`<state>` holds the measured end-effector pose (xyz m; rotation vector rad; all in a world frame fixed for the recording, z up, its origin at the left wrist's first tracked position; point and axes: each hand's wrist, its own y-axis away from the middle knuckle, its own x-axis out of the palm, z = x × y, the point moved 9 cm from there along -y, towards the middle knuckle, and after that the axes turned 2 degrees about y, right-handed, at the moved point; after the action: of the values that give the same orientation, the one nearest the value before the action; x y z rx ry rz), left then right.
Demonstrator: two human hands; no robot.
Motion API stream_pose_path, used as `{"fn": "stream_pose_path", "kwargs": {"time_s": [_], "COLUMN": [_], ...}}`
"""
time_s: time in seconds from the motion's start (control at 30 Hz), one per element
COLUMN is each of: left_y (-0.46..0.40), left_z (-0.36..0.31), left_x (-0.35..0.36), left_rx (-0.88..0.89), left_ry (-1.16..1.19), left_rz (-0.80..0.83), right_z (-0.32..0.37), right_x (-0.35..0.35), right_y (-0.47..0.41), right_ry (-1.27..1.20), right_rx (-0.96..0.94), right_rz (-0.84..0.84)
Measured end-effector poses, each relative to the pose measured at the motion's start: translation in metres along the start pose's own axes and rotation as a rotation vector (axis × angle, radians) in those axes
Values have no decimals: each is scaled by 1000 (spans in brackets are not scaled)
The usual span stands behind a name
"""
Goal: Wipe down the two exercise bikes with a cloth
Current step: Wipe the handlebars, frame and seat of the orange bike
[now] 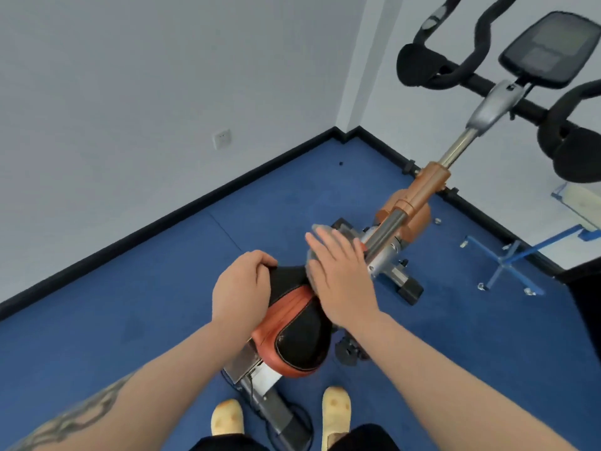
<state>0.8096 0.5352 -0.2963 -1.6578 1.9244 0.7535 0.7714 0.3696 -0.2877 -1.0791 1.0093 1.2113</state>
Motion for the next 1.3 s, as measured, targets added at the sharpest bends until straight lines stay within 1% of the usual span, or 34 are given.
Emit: {"fn": "stream_pose_path", "kwargs": {"time_s": [0.03, 0.07, 0.1, 0.13, 0.17, 0.2, 0.23, 0.27, 0.3, 0.33, 0.37, 0.4, 0.43, 0.5, 0.57, 0.6, 0.63, 0.7, 0.73, 0.77, 0.8, 0.87, 0.9, 0.93, 0.97, 1.03, 1.07, 1.1, 1.17, 1.2, 1.23, 1.3], "left_y": [7, 15, 23, 30, 37, 45, 53, 59, 65, 72, 77, 81, 84, 86, 87, 87, 86, 86, 86, 86, 87, 87, 88, 88, 88, 87, 87, 87, 87, 87, 88, 89], "left_z": [0, -2, -6, -10, -11, -10, -7, -3, -2, -1, -1, -2, -3, -1, 2, 2, 1, 0, 1, 2, 2, 4, 4, 5, 6, 6, 6, 7, 5, 2, -4, -23], "left_x": [-1, -2, -3, -3, -3, -3, -3, -1, 3, 7, 10, 11, 10, 8, 7, 6, 6, 7, 7, 7, 6, 7, 8, 8, 8, 9, 9, 9, 8, 7, 4, 0], "left_rx": [-31, -40, -30, -16, -21, -51, -96, -143, -185, -216, -233, -243, -248, -256, -260, -261, -259, -261, -263, -267, -271, -272, -273, -276, -276, -263, -259, -262, -262, -247, -210, -75], "left_ry": [-2, -26, -58, -76, -62, -22, 29, 75, 107, 122, 135, 149, 162, 174, 168, 162, 158, 148, 143, 139, 137, 134, 132, 134, 138, 149, 153, 152, 133, 110, 67, -61], "left_rz": [-40, -86, -136, -190, -243, -288, -326, -352, -366, -373, -385, -407, -435, -477, -491, -496, -499, -494, -490, -489, -493, -493, -493, -495, -496, -499, -499, -497, -494, -496, -504, -520], "right_z": [-26, -46, -57, -54, -39, -15, 11, 31, 40, 36, 22, 6, -10, -25, -15, -2, 11, 27, 24, 13, -2, -36, -39, -29, -13, 15, 16, 9, -15, -18, -11, 15], "right_x": [-4, -7, -7, -7, -7, -6, -5, -4, -6, -8, -7, -5, -2, 0, 2, 1, 0, -4, -6, -6, -7, -8, -6, -3, 0, 5, 4, 3, 0, -1, -1, 3], "right_y": [-9, -14, -16, -15, -13, -8, -1, 7, 9, 2, -10, -24, -38, -48, -34, -23, -12, -2, -5, -12, -21, -26, -17, -4, 10, 30, 26, 18, 2, 2, 8, 25], "right_ry": [2, -55, -119, -127, -91, -90, -125, -167, -216, -256, -275, -266, -228, -162, -108, -103, -121, -164, -174, -195, -233, -297, -284, -270, -267, -266, -259, -251, -298, -317, -312, -295], "right_rx": [86, 172, 250, 271, 207, 71, -120, -321, -483, -556, -536, -477, -419, -319, -259, -281, -352, -606, -708, -734, -668, -355, -251, -237, -324, -676, -779, -767, -526, -436, -431, -561], "right_rz": [2, -4, -12, -24, -45, -48, -31, 16, 75, 129, 192, 234, 246, 203, 95, 48, 23, 96, 137, 163, 148, 43, -4, -21, -1, 86, 116, 135, 112, 98, 94, 108]}}
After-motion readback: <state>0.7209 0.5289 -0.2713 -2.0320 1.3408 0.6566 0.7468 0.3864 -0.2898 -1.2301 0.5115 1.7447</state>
